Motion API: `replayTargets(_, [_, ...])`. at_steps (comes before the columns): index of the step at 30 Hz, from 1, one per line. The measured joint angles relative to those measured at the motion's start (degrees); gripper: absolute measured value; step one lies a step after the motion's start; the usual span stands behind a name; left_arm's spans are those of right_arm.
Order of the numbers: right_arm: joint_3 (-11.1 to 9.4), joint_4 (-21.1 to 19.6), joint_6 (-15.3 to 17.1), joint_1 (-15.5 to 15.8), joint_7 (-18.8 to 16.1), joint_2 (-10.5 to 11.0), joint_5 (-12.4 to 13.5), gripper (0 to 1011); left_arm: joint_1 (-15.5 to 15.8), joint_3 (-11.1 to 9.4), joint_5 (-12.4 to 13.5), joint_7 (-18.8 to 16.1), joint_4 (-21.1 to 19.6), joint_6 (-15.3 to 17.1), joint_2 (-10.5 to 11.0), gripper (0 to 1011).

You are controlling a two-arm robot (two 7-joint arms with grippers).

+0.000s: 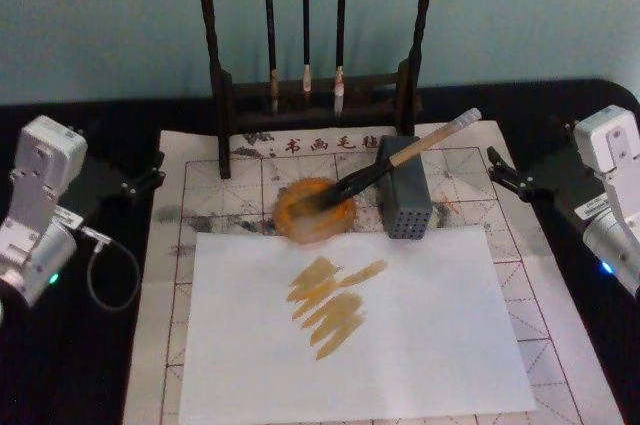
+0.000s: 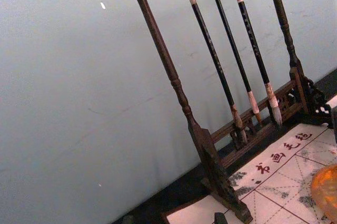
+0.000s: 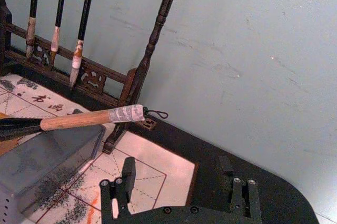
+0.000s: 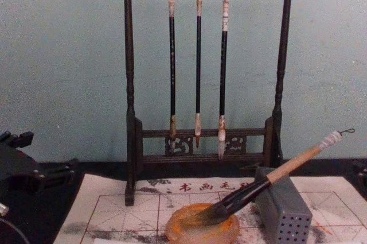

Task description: Pick up the brush from the inkstone, write on the paper, then place the brush back to its original position.

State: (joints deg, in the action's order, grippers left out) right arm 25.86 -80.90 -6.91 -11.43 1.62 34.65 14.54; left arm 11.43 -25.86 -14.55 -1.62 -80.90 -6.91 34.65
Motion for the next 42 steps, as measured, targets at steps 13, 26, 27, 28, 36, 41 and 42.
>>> replayTargets(13, [0.0,0.0,0.0,0.0,0.0,0.0,0.0,1003,0.0,0.0,0.0,0.0,0.0,0.0,0.0,1001])
replayTargets(26, [0.0,0.0,0.0,0.0,0.0,0.0,0.0,1003,0.0,0.0,0.0,0.0,0.0,0.0,0.0,1001])
replayTargets(27, [0.0,0.0,0.0,0.0,0.0,0.0,0.01,1003,0.0,0.0,0.0,0.0,0.0,0.0,0.0,1001])
replayTargets(28, [0.0,0.0,0.0,0.0,0.0,0.0,0.0,1002,0.0,0.0,0.0,0.0,0.0,0.0,0.0,1001])
replayTargets(36, [0.0,0.0,0.0,0.0,0.0,0.0,0.0,1002,0.0,0.0,0.0,0.0,0.0,0.0,0.0,1001])
replayTargets(41, [0.0,0.0,0.0,0.0,0.0,0.0,0.01,1002,0.0,0.0,0.0,0.0,0.0,0.0,0.0,1001])
replayTargets(42, [0.0,0.0,0.0,0.0,-0.01,0.0,0.01,1003,0.0,0.0,0.0,0.0,0.0,0.0,0.0,1001])
